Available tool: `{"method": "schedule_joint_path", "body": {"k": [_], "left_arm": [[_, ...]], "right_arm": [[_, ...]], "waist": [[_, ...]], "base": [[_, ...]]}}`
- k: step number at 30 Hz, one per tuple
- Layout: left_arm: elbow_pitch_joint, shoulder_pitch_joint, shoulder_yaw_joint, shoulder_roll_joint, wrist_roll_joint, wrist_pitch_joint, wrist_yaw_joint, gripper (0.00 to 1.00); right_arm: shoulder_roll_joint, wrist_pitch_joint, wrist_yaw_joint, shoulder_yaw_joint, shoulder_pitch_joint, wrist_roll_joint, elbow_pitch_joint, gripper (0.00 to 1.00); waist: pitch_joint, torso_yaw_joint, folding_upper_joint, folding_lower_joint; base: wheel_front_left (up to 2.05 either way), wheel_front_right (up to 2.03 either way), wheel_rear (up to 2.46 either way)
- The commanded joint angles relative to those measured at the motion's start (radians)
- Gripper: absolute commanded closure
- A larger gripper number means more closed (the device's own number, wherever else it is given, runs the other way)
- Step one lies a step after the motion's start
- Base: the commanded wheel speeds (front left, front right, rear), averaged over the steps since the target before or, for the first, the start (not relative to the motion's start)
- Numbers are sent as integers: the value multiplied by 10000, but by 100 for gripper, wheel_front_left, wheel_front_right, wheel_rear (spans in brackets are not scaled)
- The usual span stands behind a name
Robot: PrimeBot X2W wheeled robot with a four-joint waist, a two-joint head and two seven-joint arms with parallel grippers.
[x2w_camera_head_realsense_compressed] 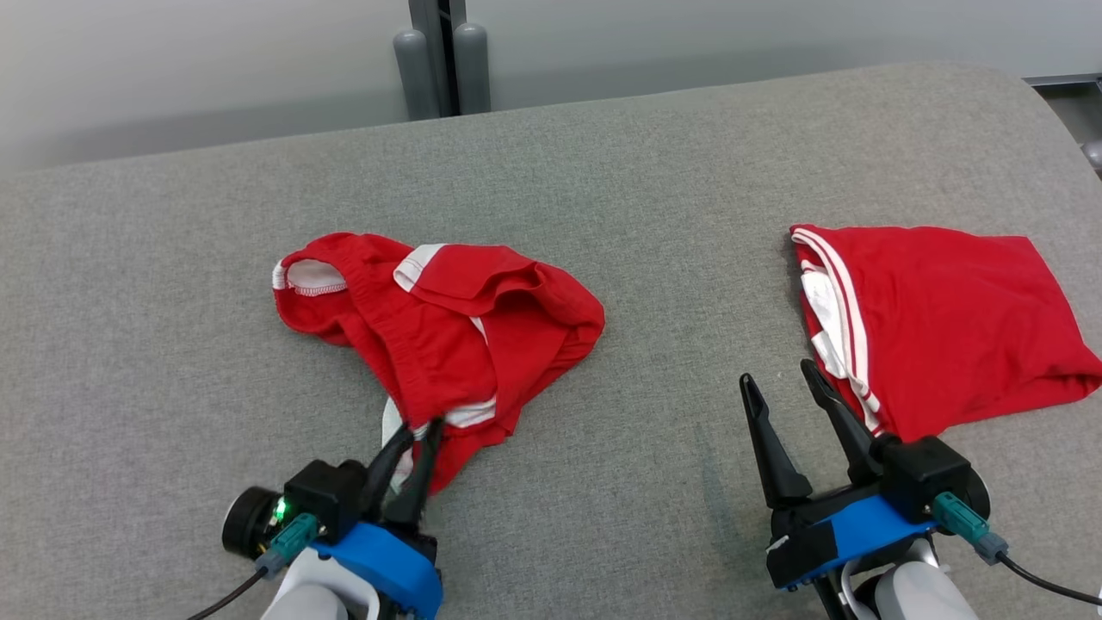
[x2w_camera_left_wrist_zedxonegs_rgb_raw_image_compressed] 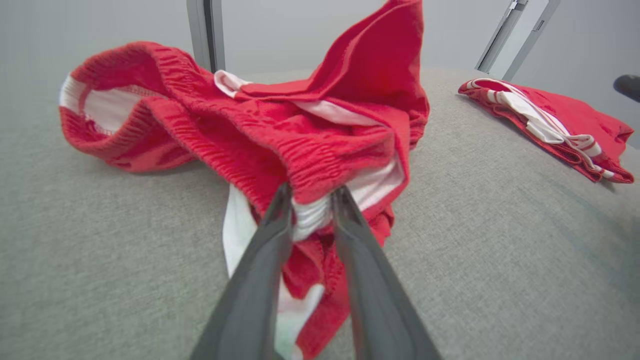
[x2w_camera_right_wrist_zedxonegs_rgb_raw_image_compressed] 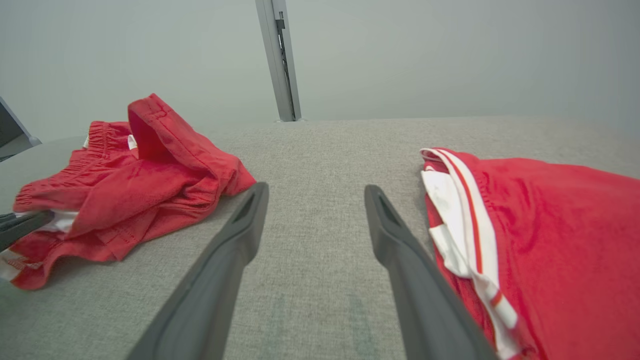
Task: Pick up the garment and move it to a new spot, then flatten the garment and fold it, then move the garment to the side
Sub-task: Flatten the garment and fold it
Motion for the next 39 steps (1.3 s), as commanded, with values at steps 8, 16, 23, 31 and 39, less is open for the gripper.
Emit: {"method": "schedule_joint_path", "body": {"k": [8,16,23,31,39], "left_arm": [[-1680,-969,-387,166,775,-45,-15,100],[-3371,-3332,-1643,-426,1146,-46,-15,100],[-3553,-4192,-2110,-885,1047,-45,-15,100],[-2767,-2729,-765,23,917,-45,30,100],[-1579,-475,933,673,994,-46,9,100]], "right_arm": [[-29,-50,3,-119,-19,109,179,0],[-29,-51,3,-74,158,295,458,0],[-28,-50,2,-132,156,442,486,0],[-28,-50,3,-415,152,330,323,0],[-30,-50,3,-502,-44,68,448,0]], "waist": [[-353,88,-2,0],[-883,106,-2,0],[-1000,131,-2,0],[-740,693,-2,0],[-570,1324,-2,0]], "base": [[0,0,0],[0,0,0],[0,0,0],[0,0,0],[0,0,0]]}}
